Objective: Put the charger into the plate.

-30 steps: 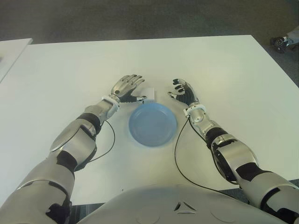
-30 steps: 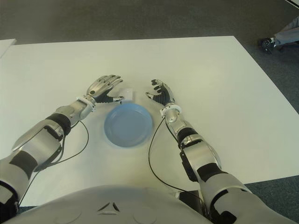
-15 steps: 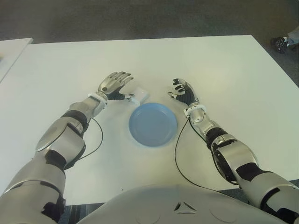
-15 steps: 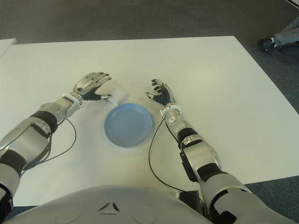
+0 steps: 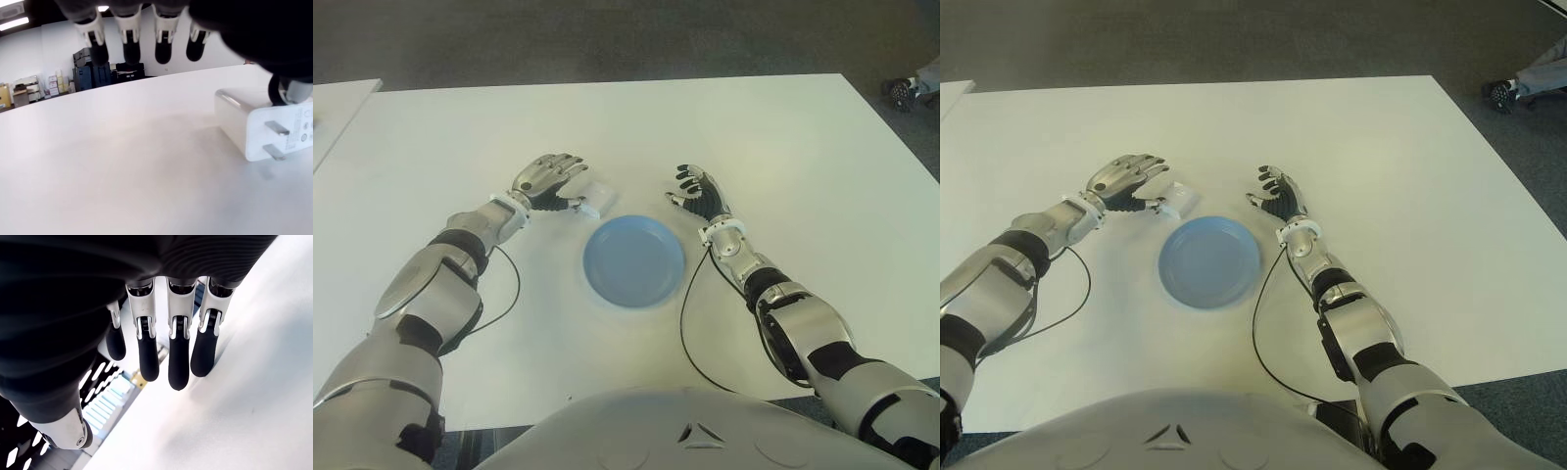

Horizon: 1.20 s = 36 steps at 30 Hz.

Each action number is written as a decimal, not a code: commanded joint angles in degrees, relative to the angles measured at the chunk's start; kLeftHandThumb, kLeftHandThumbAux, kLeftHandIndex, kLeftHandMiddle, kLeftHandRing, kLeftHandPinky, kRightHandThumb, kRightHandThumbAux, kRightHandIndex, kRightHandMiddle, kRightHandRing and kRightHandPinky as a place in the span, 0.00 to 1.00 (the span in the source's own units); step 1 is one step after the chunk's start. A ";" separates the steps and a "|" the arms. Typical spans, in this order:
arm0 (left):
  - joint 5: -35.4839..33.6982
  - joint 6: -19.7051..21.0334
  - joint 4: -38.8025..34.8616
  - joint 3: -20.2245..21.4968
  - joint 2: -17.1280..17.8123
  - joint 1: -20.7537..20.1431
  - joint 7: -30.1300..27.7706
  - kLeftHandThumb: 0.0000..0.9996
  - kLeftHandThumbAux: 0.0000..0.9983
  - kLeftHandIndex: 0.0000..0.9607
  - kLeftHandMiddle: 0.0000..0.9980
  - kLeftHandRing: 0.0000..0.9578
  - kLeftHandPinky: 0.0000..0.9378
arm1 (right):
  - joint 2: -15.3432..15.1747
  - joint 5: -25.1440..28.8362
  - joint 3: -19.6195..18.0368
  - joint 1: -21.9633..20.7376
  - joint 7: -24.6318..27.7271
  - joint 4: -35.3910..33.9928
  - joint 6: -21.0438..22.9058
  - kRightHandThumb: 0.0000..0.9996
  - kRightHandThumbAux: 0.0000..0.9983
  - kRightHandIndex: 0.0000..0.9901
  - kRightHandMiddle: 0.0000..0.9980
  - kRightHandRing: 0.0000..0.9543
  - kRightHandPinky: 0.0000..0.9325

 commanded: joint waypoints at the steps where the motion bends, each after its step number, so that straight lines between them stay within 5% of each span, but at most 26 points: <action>1: 0.76 -0.59 0.05 -0.15 1.13 1.20 -2.31 0.17 0.24 0.00 0.00 0.00 0.00 | 1.43 -0.96 0.75 6.70 5.62 3.99 4.08 0.53 0.72 0.20 0.32 0.36 0.39; 21: 0.06 -1.54 -1.40 0.95 1.89 1.81 -3.31 0.18 0.23 0.00 0.00 0.00 0.00 | 1.54 -0.55 -0.69 6.80 6.90 3.96 4.92 0.45 0.70 0.18 0.30 0.32 0.29; 36: 0.08 0.20 -3.22 1.20 0.16 1.32 -4.11 0.17 0.26 0.00 0.00 0.00 0.00 | 1.44 0.64 -2.11 7.04 8.05 4.01 4.10 0.42 0.72 0.19 0.32 0.35 0.35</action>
